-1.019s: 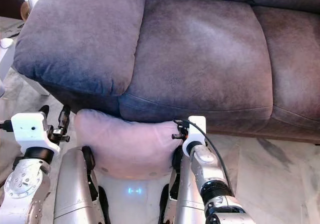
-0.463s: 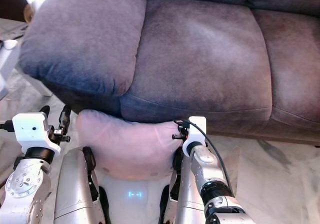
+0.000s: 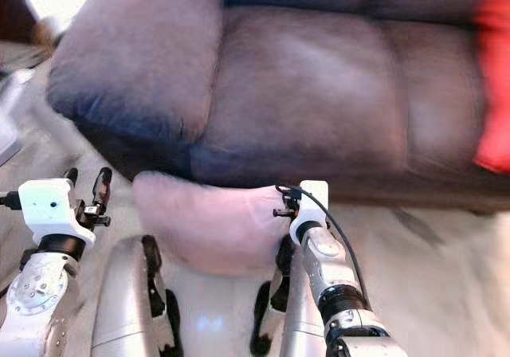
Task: Move the pillow to the sofa from floor
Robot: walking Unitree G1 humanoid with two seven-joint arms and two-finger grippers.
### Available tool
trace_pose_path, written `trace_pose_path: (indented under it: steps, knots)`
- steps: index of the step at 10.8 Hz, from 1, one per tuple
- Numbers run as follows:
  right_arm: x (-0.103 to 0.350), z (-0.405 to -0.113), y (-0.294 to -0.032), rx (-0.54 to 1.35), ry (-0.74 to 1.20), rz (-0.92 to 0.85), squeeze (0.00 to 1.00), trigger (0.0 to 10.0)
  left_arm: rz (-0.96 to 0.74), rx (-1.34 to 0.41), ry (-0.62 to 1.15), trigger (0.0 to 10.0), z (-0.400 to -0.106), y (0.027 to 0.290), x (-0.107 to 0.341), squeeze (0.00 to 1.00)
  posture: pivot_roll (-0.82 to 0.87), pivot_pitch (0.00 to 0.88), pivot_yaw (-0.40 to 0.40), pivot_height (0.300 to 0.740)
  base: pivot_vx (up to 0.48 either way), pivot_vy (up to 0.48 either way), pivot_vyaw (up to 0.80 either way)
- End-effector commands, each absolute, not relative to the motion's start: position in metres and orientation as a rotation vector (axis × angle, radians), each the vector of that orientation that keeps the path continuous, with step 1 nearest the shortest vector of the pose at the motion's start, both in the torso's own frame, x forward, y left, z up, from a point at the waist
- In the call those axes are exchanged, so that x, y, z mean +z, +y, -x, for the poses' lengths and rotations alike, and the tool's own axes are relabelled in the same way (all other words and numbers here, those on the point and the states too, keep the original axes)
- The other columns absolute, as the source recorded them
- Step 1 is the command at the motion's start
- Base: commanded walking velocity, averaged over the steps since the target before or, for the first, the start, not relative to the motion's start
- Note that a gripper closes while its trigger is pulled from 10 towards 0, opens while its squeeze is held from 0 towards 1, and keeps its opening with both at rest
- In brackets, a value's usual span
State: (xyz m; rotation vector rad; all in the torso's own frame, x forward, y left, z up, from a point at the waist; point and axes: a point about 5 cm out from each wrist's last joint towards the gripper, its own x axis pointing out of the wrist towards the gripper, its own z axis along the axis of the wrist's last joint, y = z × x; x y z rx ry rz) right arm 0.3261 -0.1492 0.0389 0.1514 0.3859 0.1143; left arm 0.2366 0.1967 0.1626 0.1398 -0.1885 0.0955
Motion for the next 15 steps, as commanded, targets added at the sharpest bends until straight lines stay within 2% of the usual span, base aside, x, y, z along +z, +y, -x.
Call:
trace_pose_path:
  steps: [1,5,9,15]
  knots:
    - [0.054,-0.333,-0.165,0.056,0.298,-0.159,0.00,10.0,-0.149,0.102,-0.172,10.0,-0.235,0.196,0.158,0.00,0.12,0.187,-0.123,0.498,0.000,0.000,0.00]
    - [0.054,-0.333,-0.165,0.053,0.288,-0.164,0.00,10.0,-0.155,0.106,-0.166,10.0,-0.235,0.197,0.158,0.00,0.12,0.191,-0.120,0.498,0.000,0.000,0.00]
    - [0.077,-0.331,-0.169,0.047,0.102,-0.141,0.00,10.0,-0.138,0.103,-0.158,10.0,-0.242,0.196,0.152,0.00,0.11,0.188,-0.112,0.498,0.000,0.000,0.00]
    - [0.076,-0.324,-0.169,0.030,0.093,-0.120,0.00,10.0,-0.141,0.090,-0.173,10.0,-0.249,0.195,0.153,0.00,0.11,0.178,-0.098,0.498,0.000,0.000,0.00]
